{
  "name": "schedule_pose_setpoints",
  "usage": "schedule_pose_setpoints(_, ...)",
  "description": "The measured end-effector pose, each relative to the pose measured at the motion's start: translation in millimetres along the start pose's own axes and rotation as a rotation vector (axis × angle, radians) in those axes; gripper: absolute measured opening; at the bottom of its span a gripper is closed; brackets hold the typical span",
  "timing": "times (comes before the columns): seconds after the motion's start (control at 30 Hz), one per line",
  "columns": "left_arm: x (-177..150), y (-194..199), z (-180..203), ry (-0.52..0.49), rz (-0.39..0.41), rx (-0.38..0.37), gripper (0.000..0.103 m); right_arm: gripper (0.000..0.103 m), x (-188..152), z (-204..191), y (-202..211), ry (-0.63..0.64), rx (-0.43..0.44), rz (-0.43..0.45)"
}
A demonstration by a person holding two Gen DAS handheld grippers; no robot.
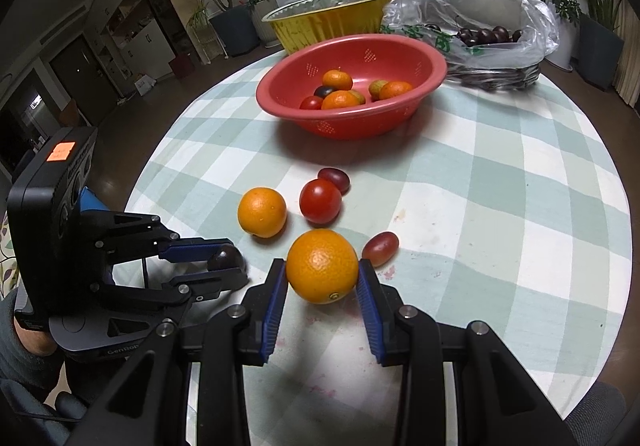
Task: Organize fruits
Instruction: 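Lower the plum and orange into the red bowl and open both tools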
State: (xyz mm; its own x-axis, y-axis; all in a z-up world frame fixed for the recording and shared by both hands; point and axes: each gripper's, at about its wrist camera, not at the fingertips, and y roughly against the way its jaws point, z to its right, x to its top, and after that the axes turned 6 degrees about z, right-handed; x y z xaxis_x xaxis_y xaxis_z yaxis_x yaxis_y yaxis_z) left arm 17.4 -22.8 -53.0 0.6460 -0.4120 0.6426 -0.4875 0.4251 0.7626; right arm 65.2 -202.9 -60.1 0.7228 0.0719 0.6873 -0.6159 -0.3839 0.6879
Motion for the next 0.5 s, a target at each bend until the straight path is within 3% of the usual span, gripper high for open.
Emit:
schedule_pose_setpoints(0.27, 17.4, 26.6, -23.8, 0.070, 0.076, -0.023, 0.023, 0.038, 7.6, 5.9, 5.6, -0.010, -0.011, 0.019)
schedule_pose_setpoints(0.5, 60.8, 48.9, -66.1, 0.106, 0.175, 0.024, 0.023, 0.038, 40.5, 30.5, 21.4, -0.035, -0.072, 0.078)
